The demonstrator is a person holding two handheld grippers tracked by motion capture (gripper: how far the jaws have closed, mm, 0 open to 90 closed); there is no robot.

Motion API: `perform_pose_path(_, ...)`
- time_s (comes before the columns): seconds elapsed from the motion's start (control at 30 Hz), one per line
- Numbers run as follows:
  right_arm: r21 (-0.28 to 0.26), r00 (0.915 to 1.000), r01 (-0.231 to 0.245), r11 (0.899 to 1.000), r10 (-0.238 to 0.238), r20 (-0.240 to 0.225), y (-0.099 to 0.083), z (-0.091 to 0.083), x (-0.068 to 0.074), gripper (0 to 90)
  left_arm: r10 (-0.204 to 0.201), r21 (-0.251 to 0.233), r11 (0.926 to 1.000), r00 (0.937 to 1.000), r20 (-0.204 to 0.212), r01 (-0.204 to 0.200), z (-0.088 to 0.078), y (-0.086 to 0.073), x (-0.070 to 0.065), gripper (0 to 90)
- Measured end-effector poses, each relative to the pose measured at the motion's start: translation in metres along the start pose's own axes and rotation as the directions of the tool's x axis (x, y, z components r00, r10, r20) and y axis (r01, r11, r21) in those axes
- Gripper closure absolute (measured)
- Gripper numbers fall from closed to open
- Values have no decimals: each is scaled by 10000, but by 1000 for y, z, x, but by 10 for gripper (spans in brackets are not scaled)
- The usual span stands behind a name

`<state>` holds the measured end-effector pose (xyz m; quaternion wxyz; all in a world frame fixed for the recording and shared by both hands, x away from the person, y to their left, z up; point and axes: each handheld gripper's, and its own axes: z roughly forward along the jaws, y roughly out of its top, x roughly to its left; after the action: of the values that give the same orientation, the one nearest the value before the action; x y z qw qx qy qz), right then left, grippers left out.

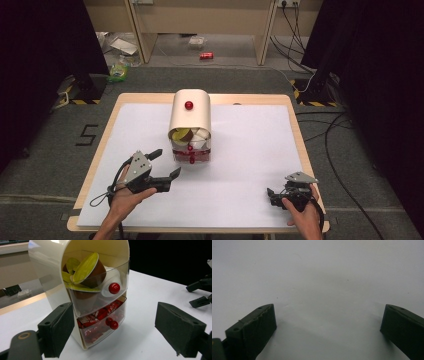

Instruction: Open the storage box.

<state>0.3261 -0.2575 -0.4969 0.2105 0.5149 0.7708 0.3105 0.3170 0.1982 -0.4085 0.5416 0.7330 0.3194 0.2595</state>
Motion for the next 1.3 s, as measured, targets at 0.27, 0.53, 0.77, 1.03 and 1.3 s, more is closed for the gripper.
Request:
perform_pose_path(0.27,-6,10000,-5,10000,5,-1,0,0,0,4,90,-88,9999,9998,175,-88,8,9,-3,155)
perform_pose_path(0.53,-1,10000,3,10000,-3,1,0,0,0,4,236,-143,9996,9995,214,-233,17,20,-3,155)
perform_pose_path(0.77,-9,10000,-4,10000,4,-2,0,0,0,4,418,-104,9991,9990,181,-416,24,27,-5,155)
perform_pose_path(1.03,-5,10000,-12,10000,12,-1,0,0,0,4,450,-96,9990,9988,194,-448,34,34,-3,156)
perform_pose_path(1.3,-7,10000,-3,10000,3,-6,0,0,0,4,346,44,9994,9992,192,-346,42,37,2,156)
